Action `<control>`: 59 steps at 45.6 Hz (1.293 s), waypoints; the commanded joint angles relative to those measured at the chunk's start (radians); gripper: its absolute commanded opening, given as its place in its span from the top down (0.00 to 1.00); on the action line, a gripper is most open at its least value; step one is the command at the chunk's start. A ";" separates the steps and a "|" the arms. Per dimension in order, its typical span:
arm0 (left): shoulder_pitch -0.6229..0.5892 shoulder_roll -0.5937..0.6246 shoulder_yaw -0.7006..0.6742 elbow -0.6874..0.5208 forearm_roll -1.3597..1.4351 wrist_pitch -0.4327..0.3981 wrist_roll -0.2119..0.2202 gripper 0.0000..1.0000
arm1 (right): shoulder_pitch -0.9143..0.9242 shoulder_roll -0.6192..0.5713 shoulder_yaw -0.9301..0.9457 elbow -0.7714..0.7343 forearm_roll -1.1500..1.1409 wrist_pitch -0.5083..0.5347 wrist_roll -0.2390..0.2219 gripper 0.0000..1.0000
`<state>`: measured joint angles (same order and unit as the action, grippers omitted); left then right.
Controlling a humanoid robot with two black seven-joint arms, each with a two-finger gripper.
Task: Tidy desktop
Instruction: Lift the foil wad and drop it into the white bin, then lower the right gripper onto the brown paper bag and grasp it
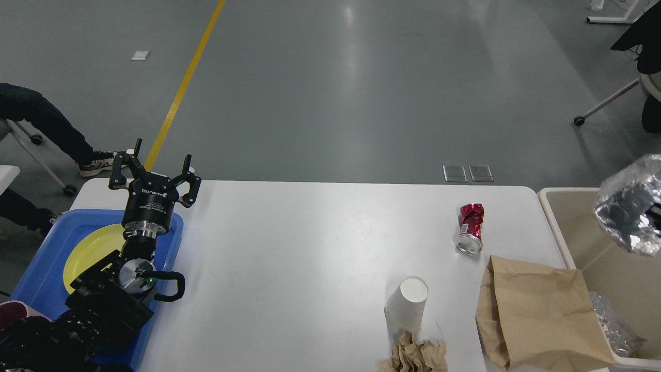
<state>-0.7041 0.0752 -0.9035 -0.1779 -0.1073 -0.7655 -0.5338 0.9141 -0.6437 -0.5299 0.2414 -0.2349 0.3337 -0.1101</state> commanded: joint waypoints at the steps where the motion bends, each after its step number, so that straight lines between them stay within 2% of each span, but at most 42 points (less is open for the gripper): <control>1: 0.000 0.000 0.000 0.000 0.000 0.000 0.000 0.03 | -0.052 0.002 0.002 -0.002 -0.001 -0.051 0.006 0.00; 9: 0.000 0.000 0.000 0.000 0.000 0.000 0.000 0.03 | -0.098 0.007 -0.008 0.004 -0.009 -0.051 0.007 0.00; 16: 0.000 0.000 0.000 0.000 0.000 0.000 0.000 0.03 | -0.058 0.038 -0.015 0.018 -0.026 -0.048 0.009 0.00; 22: 0.000 0.000 0.000 0.000 0.000 0.000 0.000 0.03 | 0.124 0.107 -0.051 0.058 -0.110 -0.024 0.007 0.00; 30: 0.000 -0.002 0.000 0.000 0.000 0.000 0.000 0.03 | 0.422 0.205 -0.221 0.229 -0.222 0.025 0.007 0.00; 35: 0.000 -0.002 0.000 0.000 0.000 0.000 0.000 0.03 | 0.584 0.246 -0.321 0.366 -0.225 0.138 0.007 0.00; 43: 0.000 -0.002 0.000 0.000 0.000 0.000 0.000 0.03 | 0.794 0.256 -0.348 0.541 -0.224 0.372 0.010 0.00; 51: 0.000 0.000 0.000 0.000 0.000 0.000 0.000 0.03 | 0.977 0.243 -0.352 0.610 -0.215 0.612 0.009 0.00; 59: 0.000 -0.002 0.000 0.000 0.000 0.000 0.000 0.03 | 0.985 0.203 -0.354 0.613 -0.222 0.626 0.009 0.00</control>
<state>-0.7041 0.0744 -0.9035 -0.1779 -0.1074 -0.7655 -0.5338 1.9145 -0.4140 -0.8812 0.8564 -0.4498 0.9489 -0.1001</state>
